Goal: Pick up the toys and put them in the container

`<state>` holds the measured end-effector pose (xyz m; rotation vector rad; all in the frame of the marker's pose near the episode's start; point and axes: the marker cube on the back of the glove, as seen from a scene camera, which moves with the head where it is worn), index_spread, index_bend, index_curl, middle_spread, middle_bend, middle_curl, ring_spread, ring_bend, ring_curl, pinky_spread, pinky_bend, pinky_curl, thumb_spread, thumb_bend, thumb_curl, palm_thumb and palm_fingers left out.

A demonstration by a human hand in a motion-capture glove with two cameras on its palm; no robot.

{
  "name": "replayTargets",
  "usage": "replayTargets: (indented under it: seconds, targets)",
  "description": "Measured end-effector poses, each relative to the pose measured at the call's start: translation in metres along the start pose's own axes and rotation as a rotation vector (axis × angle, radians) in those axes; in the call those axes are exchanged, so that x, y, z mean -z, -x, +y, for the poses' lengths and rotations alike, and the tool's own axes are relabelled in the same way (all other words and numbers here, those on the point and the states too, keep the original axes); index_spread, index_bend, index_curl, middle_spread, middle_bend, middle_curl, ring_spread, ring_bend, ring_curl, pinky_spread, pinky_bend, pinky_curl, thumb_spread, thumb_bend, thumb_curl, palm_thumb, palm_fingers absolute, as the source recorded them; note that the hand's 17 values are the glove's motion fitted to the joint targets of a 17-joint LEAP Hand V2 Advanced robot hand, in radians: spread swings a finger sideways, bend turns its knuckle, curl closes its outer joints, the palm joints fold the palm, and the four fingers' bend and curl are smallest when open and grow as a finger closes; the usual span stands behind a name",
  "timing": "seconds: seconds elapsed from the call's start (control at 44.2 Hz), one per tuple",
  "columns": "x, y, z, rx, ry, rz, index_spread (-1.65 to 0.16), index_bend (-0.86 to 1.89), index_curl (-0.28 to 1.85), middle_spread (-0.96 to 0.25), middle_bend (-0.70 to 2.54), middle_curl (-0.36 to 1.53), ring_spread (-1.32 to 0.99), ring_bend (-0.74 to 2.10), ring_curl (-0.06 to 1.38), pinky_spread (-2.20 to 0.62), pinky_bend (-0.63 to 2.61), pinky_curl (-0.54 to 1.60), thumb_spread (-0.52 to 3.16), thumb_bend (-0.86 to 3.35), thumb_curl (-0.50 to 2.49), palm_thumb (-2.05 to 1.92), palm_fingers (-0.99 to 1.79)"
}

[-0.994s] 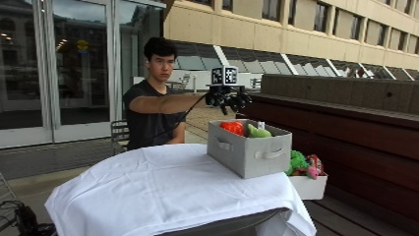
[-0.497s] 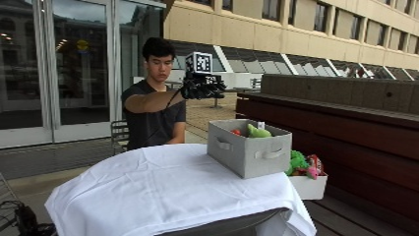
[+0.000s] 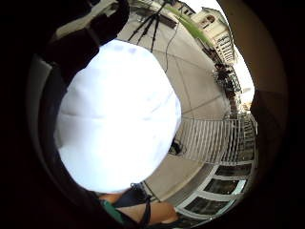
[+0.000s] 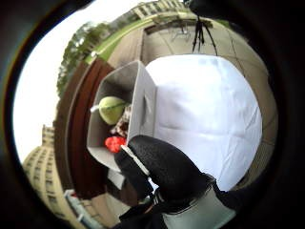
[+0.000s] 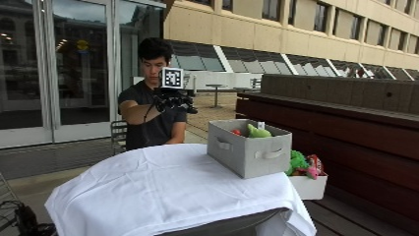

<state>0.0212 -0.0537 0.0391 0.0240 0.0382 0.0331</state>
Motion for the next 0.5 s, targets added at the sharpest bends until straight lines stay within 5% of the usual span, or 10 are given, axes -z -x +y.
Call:
replayTargets:
  seconds: [0.158,0.316,0.497]
  targets:
    - [-0.025,-0.025,0.008,0.062,-0.036,0.055,-0.31,0.17,0.26,-0.09,0.26,0.5,-0.12,0.62,0.29,-0.11,1.13,0.33,0.98,-0.09,0.16,-0.13,-0.04]
    - [-0.03,-0.035,0.034,-0.059,0.11,0.053,-0.31,0.15,0.27,-0.08,0.25,0.49,-0.1,0.54,0.27,-0.08,1.11,0.33,1.0,-0.09,0.15,-0.12,-0.06]
    - [-0.036,-0.045,0.036,-0.067,0.099,0.038,-0.31,0.15,0.28,-0.08,0.22,0.48,-0.08,0.48,0.25,-0.06,1.09,0.33,1.02,-0.08,0.15,-0.11,-0.07]
